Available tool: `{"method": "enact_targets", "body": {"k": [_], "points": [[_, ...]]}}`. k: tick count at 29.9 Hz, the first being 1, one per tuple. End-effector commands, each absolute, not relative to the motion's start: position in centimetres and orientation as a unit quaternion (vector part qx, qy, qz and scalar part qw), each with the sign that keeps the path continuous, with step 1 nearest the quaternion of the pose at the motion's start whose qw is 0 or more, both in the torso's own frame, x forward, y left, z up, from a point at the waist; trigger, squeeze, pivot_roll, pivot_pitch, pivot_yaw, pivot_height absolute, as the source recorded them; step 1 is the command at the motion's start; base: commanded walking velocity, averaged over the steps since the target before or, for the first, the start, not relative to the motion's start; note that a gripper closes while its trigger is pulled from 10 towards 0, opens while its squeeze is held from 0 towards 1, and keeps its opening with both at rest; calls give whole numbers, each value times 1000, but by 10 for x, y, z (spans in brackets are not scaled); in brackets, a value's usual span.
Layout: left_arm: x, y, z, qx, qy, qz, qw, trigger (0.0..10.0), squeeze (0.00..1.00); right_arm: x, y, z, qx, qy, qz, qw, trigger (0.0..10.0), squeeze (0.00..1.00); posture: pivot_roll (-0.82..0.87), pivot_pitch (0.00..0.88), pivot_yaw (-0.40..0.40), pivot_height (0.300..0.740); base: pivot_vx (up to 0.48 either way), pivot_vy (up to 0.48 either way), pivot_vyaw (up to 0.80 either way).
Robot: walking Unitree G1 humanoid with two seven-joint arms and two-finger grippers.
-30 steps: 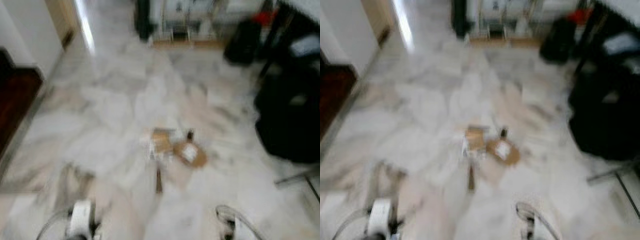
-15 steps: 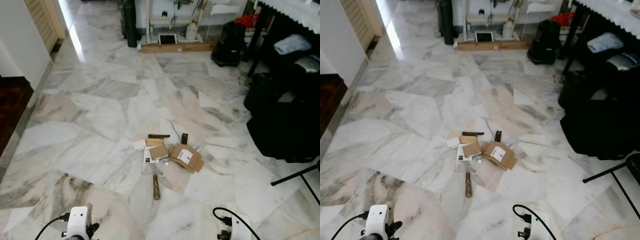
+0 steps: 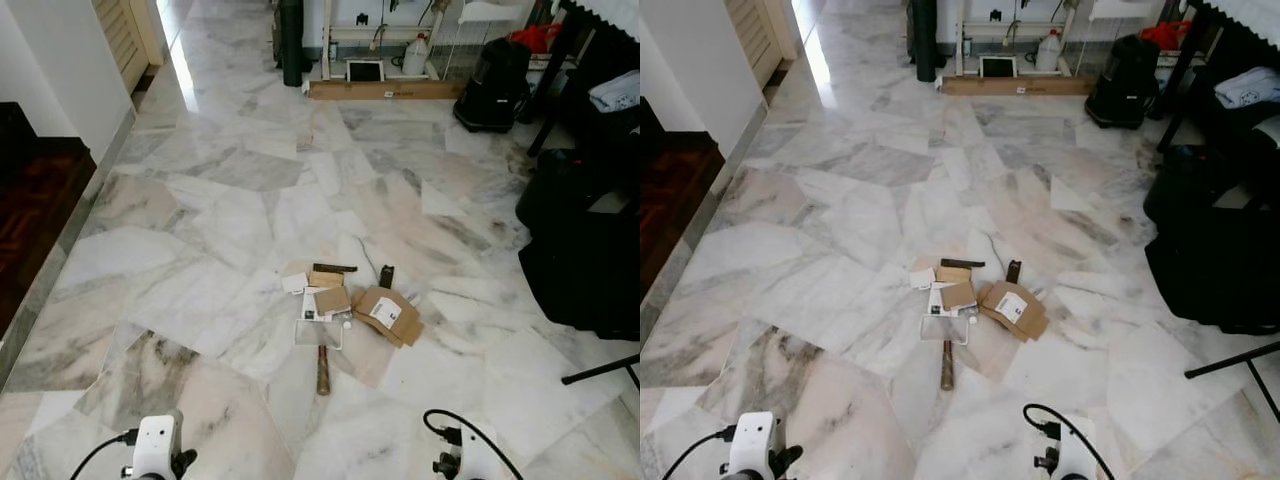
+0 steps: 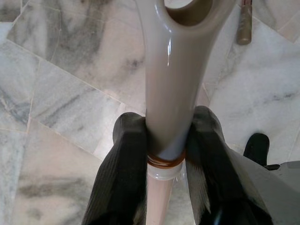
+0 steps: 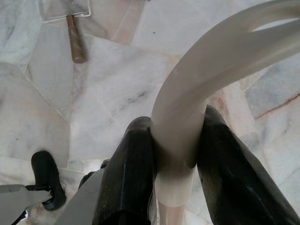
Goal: Sweep floor
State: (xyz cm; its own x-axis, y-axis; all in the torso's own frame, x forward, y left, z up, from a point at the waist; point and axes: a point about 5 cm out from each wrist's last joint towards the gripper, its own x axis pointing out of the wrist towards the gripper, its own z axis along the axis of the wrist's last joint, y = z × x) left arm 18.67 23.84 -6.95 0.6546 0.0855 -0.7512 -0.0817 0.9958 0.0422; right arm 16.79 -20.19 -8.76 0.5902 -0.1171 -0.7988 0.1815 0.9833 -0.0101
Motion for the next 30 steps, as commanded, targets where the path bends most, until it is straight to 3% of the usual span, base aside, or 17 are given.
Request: {"method": "enact_targets", "body": {"k": [1,5,11,16,17,18,20,25,30], "points": [[180,238,-73,-2,425,49,904,10000,0,162,-204,-89,36,449,-96,887,10000,0,6,88,-32,740,0,0,0],[180,239,-73,2,425,48,904,10000,0,162,-206,-90,21,453,-102,886,10000,0,8,85,-35,740,0,0,0],[181,255,-68,61,423,57,902,10000,0,161,-219,-88,-168,485,-118,850,10000,0,6,84,-34,740,0,0,0],[215,282,-37,147,357,109,916,10000,0,160,-222,-85,-185,454,-182,852,10000,0,7,86,-35,740,0,0,0],[221,284,-32,154,342,114,920,10000,0,160,-222,-84,-183,448,-190,854,10000,0,7,86,-35,740,0,0,0],[237,288,-17,166,303,128,930,10000,0,189,-269,-57,-189,398,-225,869,10000,0,4,81,-35,740,0,0,0],[252,288,-3,170,257,138,941,10000,0,210,-291,-35,-191,350,-242,884,10000,0,4,81,-35,740,0,0,0],[287,276,35,180,140,130,965,10000,0,238,-283,-13,-146,250,-255,923,10000,0,2,79,-34,740,0,0,0],[304,261,55,158,75,106,979,10000,0,250,-275,-3,-119,201,-263,936,10000,0,6,76,-32,740,0,0,0]]}}
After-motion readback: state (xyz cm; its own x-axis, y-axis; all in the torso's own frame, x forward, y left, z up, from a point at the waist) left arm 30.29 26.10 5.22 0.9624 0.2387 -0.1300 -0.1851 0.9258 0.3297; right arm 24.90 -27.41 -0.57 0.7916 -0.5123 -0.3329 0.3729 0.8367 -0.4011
